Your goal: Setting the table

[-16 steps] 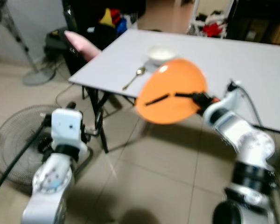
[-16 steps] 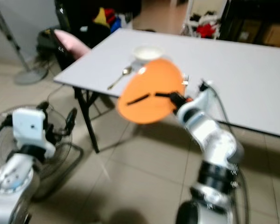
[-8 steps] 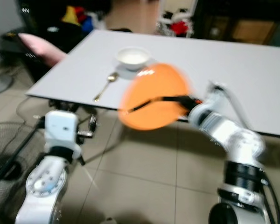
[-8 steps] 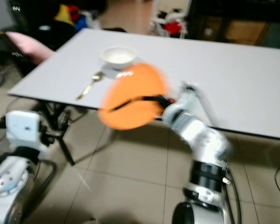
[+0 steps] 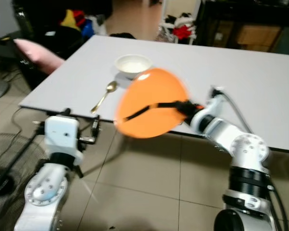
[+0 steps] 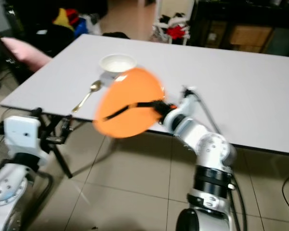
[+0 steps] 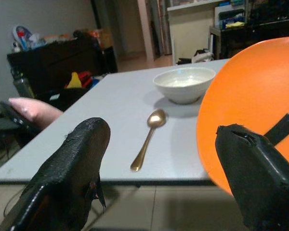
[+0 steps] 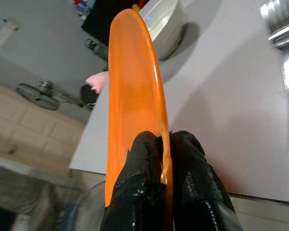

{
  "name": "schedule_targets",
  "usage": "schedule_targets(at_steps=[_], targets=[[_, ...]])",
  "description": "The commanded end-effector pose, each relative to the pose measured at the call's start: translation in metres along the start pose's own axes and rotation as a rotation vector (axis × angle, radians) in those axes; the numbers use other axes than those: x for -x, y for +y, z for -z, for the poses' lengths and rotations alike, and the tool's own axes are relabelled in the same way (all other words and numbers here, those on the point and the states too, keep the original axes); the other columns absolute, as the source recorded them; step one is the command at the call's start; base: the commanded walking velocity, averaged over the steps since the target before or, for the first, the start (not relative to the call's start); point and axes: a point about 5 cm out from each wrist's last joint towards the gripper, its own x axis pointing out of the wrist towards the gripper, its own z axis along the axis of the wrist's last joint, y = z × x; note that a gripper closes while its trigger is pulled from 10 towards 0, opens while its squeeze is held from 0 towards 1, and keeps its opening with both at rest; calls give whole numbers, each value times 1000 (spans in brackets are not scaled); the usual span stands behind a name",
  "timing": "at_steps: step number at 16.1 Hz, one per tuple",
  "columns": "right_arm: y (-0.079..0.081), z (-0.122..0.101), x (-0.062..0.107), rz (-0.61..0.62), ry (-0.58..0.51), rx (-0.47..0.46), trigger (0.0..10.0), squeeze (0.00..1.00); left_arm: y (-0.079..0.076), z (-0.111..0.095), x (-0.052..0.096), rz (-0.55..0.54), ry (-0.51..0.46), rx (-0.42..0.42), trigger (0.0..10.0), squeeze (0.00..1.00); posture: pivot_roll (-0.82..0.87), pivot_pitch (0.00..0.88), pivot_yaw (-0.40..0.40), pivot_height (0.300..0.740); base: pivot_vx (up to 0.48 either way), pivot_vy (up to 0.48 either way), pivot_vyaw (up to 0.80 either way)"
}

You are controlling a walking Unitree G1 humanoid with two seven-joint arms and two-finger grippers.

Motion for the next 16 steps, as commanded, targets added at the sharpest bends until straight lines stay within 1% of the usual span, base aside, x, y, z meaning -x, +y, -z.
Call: schedule_targets(at_steps=[1,2,3,4,5,6,7,10,11,12,14,16], targets=[[2,-15,6,-24,-49,-7,10000,0,-4,-1,1,15,-3,4,10000,0,-57,0,7,740,360,0,0],[3,-11,5,-43,-14,-13,10000,0,-3,-1,1,15,-2,3,10000,0,-55,0,7,740,356,0,0],[6,-5,6,-66,32,0,10000,0,-3,-1,2,15,0,3,10000,0,-53,0,6,740,368,0,0],[6,-2,7,-74,54,0,10000,0,-3,-1,3,14,2,3,10000,0,-53,0,6,740,364,0,0],[8,5,10,-105,109,-6,10000,0,-3,-1,4,15,5,2,10000,0,-49,0,5,740,364,0,0],[8,16,19,-151,184,-10,10000,0,-3,0,6,18,10,0,10000,0,-47,0,7,740,368,0,0],[8,18,21,-157,198,-11,10000,0,-3,0,7,20,12,0,10000,0,-49,0,9,740,368,0,0],[2,28,35,-184,247,-66,10000,0,-4,0,11,38,23,1,10000,0,-54,0,20,740,368,0,0],[2,28,36,-188,252,-70,10000,0,-4,0,12,41,24,1,10000,0,-54,0,20,740,368,0,0],[2,30,40,-211,258,-105,10000,0,-5,0,16,57,32,7,10000,0,-56,0,25,740,371,0,0],[0,31,41,-201,265,-123,10000,0,-7,0,18,66,37,10,10000,0,-57,0,28,740,368,0,0],[-4,34,40,-159,279,-117,10000,0,-8,1,18,72,41,12,10000,0,-56,0,29,740,369,0,0]])
